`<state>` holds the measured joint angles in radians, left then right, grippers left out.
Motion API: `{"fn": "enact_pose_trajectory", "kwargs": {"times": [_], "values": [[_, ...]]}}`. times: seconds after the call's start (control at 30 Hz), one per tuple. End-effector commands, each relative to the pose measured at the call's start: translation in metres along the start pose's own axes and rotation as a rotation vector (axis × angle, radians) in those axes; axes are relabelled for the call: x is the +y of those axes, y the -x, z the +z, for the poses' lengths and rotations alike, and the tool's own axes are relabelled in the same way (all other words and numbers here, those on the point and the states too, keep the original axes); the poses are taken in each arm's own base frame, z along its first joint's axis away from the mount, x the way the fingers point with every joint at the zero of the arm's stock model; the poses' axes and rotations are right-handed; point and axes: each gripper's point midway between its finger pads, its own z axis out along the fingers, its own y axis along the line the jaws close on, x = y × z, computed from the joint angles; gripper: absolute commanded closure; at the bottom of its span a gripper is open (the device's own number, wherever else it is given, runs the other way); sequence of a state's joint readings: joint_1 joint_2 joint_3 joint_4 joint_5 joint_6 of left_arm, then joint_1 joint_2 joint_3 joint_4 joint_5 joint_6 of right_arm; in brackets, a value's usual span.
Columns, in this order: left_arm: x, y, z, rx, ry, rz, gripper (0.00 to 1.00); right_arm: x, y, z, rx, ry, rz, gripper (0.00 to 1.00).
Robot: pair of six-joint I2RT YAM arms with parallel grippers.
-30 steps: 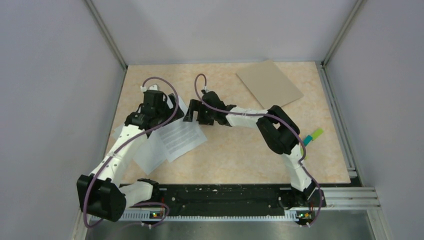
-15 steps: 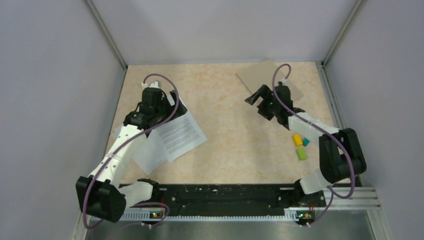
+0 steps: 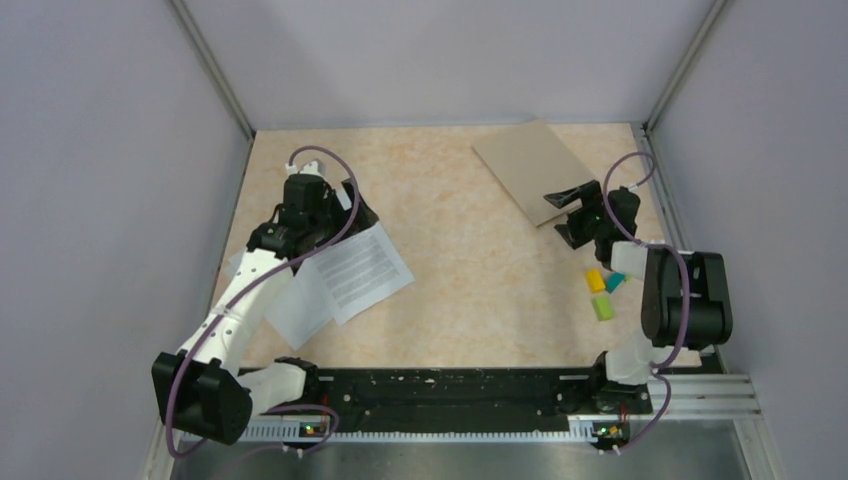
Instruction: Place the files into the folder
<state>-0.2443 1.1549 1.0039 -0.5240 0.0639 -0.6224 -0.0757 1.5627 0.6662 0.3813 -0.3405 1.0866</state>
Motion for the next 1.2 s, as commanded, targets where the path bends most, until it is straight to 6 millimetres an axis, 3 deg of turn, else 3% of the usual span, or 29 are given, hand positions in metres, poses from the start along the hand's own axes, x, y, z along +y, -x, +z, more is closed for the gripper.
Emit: {"fn": "enact_pose_trajectory", "kwargs": {"times": [0.0, 0.2, 0.7, 1.17], "values": [[-0.009, 0.016, -0.005, -0.046, -0.026, 0.013, 0.01, 0.007, 0.012, 0.009, -0.001, 0.098, 0.048, 0.06], [-0.008, 0.019, -0.008, -0.057, -0.017, 0.016, 0.01, -0.002, 0.025, 0.02, -0.039, 0.117, 0.084, 0.06], [-0.004, 0.022, -0.013, -0.067, 0.012, 0.022, 0.01, -0.026, 0.036, 0.052, -0.044, 0.141, 0.192, 0.09], [-0.004, 0.022, -0.013, -0.066, 0.017, 0.017, 0.01, -0.019, 0.027, 0.042, -0.016, 0.209, 0.229, 0.13]]}}
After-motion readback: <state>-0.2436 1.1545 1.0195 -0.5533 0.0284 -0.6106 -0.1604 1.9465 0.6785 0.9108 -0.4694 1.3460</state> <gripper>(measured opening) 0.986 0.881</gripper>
